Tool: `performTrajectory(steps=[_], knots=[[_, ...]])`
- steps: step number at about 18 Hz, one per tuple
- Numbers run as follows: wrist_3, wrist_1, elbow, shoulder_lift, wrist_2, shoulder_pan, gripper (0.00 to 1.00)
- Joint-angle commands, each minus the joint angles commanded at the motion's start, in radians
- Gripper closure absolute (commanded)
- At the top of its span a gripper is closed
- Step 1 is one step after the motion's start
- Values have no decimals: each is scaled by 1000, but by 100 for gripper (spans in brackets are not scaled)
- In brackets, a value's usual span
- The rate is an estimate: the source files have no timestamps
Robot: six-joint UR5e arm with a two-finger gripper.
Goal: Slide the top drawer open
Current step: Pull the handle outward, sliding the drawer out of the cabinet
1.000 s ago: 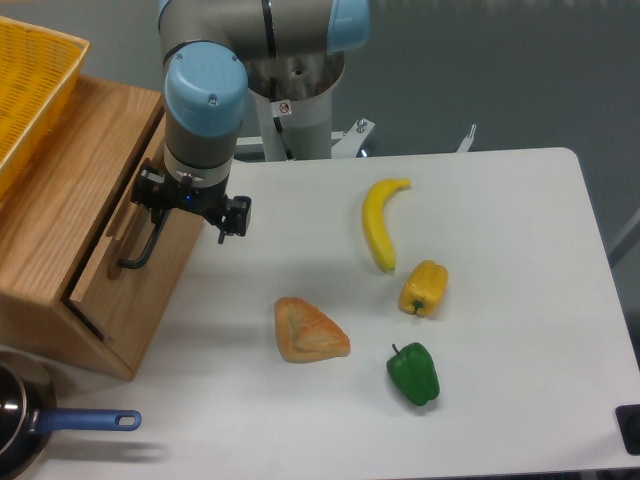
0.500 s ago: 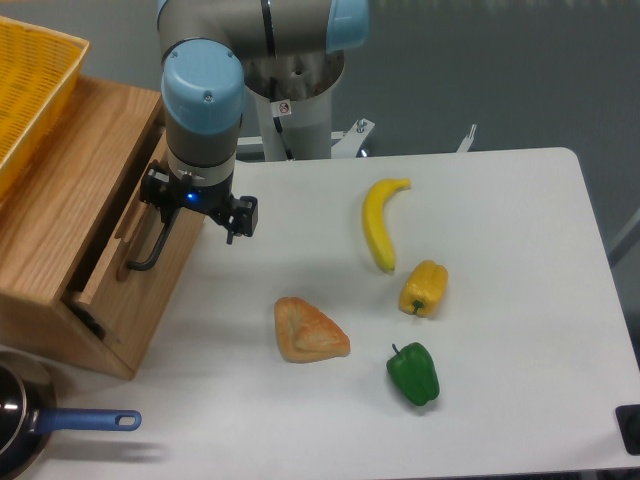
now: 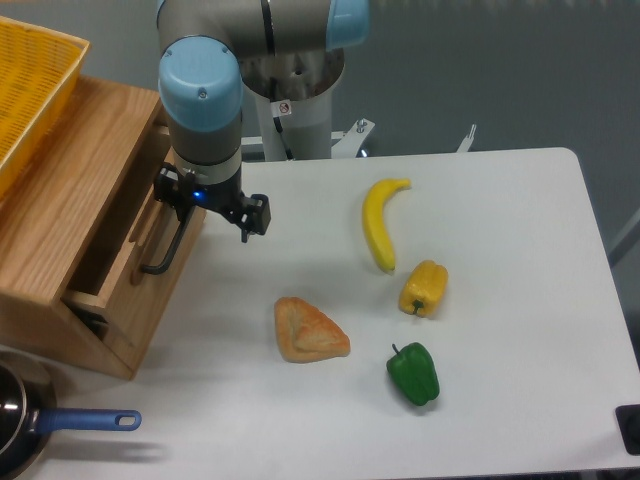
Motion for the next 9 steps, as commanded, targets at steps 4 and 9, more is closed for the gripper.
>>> performTrajectory(steps=[4,9], knots=[[2,0,3,-2,18,8,0],[6,0,3,0,22,28,0]])
